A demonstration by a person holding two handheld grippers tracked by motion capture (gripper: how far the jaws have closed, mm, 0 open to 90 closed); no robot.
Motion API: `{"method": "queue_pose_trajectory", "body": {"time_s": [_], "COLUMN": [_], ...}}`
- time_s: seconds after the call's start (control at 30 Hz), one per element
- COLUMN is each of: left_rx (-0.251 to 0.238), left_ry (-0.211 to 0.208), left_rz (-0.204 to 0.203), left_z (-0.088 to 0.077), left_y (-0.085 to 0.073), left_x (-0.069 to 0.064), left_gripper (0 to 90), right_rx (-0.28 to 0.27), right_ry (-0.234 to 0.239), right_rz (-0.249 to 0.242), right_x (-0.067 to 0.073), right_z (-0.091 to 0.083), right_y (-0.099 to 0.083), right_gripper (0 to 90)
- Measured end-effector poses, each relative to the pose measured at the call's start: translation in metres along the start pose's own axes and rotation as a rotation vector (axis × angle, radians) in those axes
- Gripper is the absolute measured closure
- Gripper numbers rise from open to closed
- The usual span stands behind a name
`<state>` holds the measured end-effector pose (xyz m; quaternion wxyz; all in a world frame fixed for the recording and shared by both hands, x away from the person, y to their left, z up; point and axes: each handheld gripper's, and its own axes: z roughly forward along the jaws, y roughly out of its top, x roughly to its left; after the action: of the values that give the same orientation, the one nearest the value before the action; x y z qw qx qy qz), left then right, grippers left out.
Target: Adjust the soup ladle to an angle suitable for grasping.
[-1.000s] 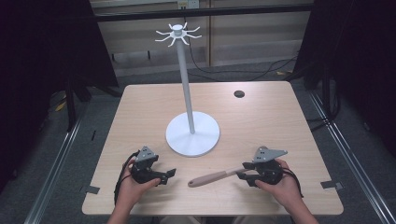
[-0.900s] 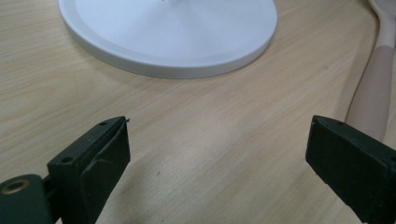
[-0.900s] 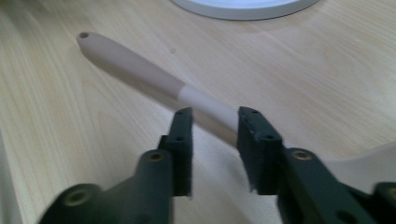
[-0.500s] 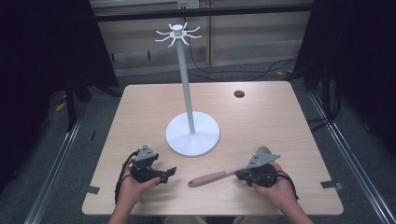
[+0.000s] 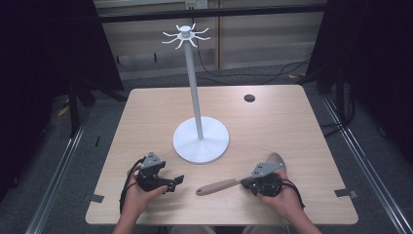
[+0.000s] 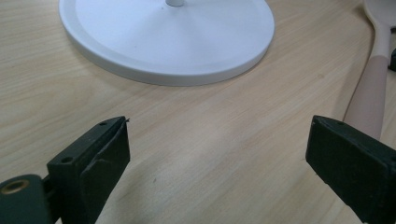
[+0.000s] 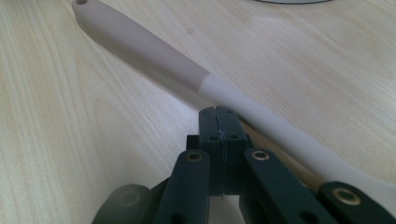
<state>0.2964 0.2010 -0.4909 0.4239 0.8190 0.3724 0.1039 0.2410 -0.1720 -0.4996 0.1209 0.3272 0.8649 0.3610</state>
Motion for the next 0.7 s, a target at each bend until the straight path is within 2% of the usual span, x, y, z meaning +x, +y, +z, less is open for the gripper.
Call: {"method": "queue_pose_trajectory", "body": {"time_s": [0.07,0.23,0.4,0.5,0.7], "left_rx": [-0.003,-0.01,-0.001,-0.005,-0.008], "left_ry": [0.002,0.007,0.016,0.018,0.024], "left_rz": [-0.004,-0.007,-0.005,-0.015,-0.019], "left_z": [-0.0014,-0.0028,-0.0047,-0.0058,-0.0085], "left_y": [-0.0006,-0.0015,-0.0025,-0.0035,-0.0056], "left_x": [0.0013,0.0027,0.0031,0.0036,0.0045], "left_gripper": [6.3,6.3,6.3,6.3,6.3], "right_rx": [-0.006,-0.003,-0.005,-0.01,-0.008], "right_ry": [0.008,-0.014,-0.017,-0.02,-0.03], "right_rz": [0.003,0.011,0.019,0.009,0.034], "right_x": [0.001,0.0028,0.003,0.0022,0.0023], "right_z": [0.0015,0.0038,0.0058,0.0072,0.0103], "right_y": [0.0005,0.0029,0.0046,0.0055,0.0084], "right_gripper": [90.0,90.0,90.0,90.0,90.0]}}
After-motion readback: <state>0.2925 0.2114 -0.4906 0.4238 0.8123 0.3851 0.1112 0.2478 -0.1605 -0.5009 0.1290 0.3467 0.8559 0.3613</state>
